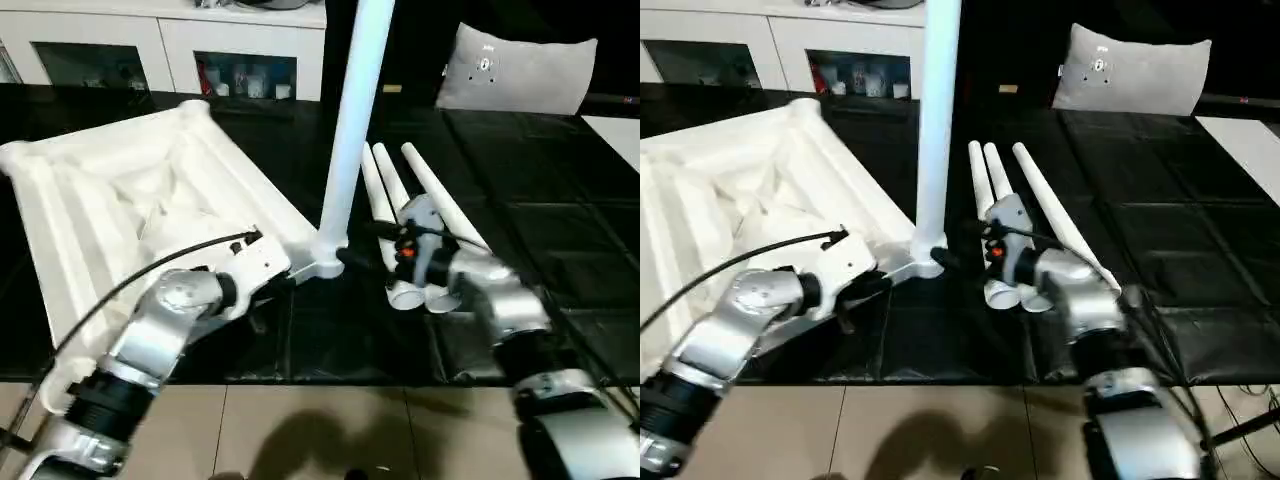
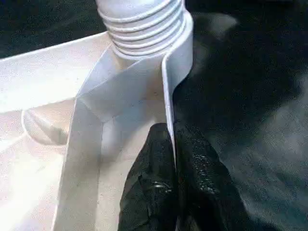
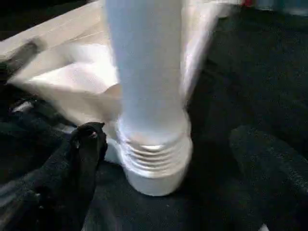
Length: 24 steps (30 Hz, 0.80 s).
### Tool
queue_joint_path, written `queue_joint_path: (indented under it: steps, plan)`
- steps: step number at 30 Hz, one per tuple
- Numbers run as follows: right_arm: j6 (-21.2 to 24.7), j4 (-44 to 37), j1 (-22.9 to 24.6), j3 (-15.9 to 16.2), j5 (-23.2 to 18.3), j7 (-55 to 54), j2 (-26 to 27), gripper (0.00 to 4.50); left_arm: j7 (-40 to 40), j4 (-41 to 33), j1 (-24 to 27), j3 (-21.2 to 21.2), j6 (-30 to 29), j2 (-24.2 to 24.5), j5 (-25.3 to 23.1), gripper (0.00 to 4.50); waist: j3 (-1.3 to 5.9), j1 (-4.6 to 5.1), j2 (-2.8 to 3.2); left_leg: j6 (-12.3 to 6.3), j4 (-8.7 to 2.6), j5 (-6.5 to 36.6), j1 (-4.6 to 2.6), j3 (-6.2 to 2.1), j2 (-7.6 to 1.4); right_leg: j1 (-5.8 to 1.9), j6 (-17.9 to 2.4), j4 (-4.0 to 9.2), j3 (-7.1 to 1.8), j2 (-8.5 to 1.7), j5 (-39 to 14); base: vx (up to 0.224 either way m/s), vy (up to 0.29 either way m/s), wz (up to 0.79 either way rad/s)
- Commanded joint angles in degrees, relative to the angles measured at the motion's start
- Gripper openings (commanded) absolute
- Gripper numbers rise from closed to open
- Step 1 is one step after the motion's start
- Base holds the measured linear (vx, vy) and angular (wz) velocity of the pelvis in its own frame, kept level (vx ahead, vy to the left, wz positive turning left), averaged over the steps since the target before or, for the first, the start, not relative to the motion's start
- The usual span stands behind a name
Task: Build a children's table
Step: Rotate leg to tighten
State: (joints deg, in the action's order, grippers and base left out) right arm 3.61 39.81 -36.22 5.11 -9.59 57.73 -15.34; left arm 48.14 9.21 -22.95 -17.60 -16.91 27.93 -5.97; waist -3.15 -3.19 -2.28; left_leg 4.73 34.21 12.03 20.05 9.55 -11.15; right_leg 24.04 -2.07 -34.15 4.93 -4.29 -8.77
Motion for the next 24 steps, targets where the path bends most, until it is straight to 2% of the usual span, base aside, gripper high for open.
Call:
queue_joint_path:
  steps: [1,3,5,9,10,13,16,17,24]
  plan:
    - [-0.8,-1.6,0.4,1.6,0.4,3.4,-1.0,4.44,4.4,0.7,0.5,-3.3,3.7,1.6,-1.0,0.00,3.73,-0.21,1.04,-3.89,-4.10,9.1,0.01,-0.12,-1.98,-3.71,-12.9,3.38,-2.96,-3.86,-12.0,0.000,0.000,0.00]
    - [-2.1,-1.8,0.2,3.4,1.8,5.9,-2.1,4.44,8.5,1.4,0.8,-4.8,7.8,3.7,-0.7,0.00,3.68,-0.53,1.10,-3.06,-4.24,10.4,-0.07,-0.30,-2.02,-3.62,-11.9,3.68,-2.88,-3.92,-15.3,0.000,0.000,0.00]
    - [-2.6,-2.2,0.4,4.8,2.4,8.8,-2.6,4.44,10.9,1.9,0.6,-5.5,9.3,4.6,-0.4,0.00,3.62,-0.64,1.16,-2.42,-4.31,11.0,-0.39,-0.21,-2.12,-3.37,-11.8,3.72,-2.94,-3.84,-15.6,0.000,0.000,0.00]
    - [-2.7,-2.6,0.8,7.6,3.3,13.2,-3.1,4.44,13.7,3.1,-0.2,-6.3,11.5,5.6,-0.2,0.00,3.73,-1.32,1.22,-1.84,-4.36,10.4,-0.40,-0.15,-2.31,-3.50,-12.4,3.17,-2.97,-3.85,-13.0,0.000,0.000,0.00]
    - [-2.2,-2.5,0.8,7.9,3.2,13.8,-3.1,4.17,14.0,3.4,-0.3,-6.4,11.8,5.7,-0.2,0.00,3.83,-1.54,1.19,-1.79,-4.34,9.9,-0.35,-0.14,-2.31,-3.62,-12.5,3.06,-3.00,-3.87,-12.1,0.000,0.000,0.00]
    - [-2.1,-1.0,0.5,8.3,3.4,14.1,-2.5,4.06,14.9,4.3,-0.7,-6.9,12.6,6.3,-0.8,0.00,3.80,-1.71,1.06,-1.59,-4.35,9.1,-0.26,-0.11,-2.22,-3.69,-12.5,2.92,-3.05,-3.90,-11.6,0.000,0.000,0.00]
    - [-2.1,-0.4,0.3,8.2,3.1,14.0,-2.1,3.70,15.2,5.0,-0.8,-6.7,13.6,6.3,-0.8,0.00,3.81,-1.71,1.00,-1.24,-4.35,9.5,-0.23,-0.15,-2.20,-3.78,-12.0,3.06,-3.07,-4.00,-13.0,0.000,0.000,0.00]
    - [-1.9,-0.2,0.3,8.0,2.8,14.2,-1.8,3.70,15.5,5.2,-0.8,-6.6,13.9,6.3,-0.6,0.00,3.85,-1.71,0.82,-1.26,-4.32,9.4,-0.23,-0.11,-2.19,-3.80,-11.9,3.11,-3.08,-4.04,-13.2,0.000,0.000,0.00]
    - [-1.4,0.7,0.7,7.8,2.4,15.1,-1.6,3.00,16.4,5.9,-0.6,-6.7,14.8,6.1,-0.3,0.00,3.79,-1.79,0.98,-1.19,-4.39,9.4,-0.25,-0.14,-2.26,-3.76,-11.8,3.08,-3.03,-4.01,-13.6,0.000,0.000,0.00]
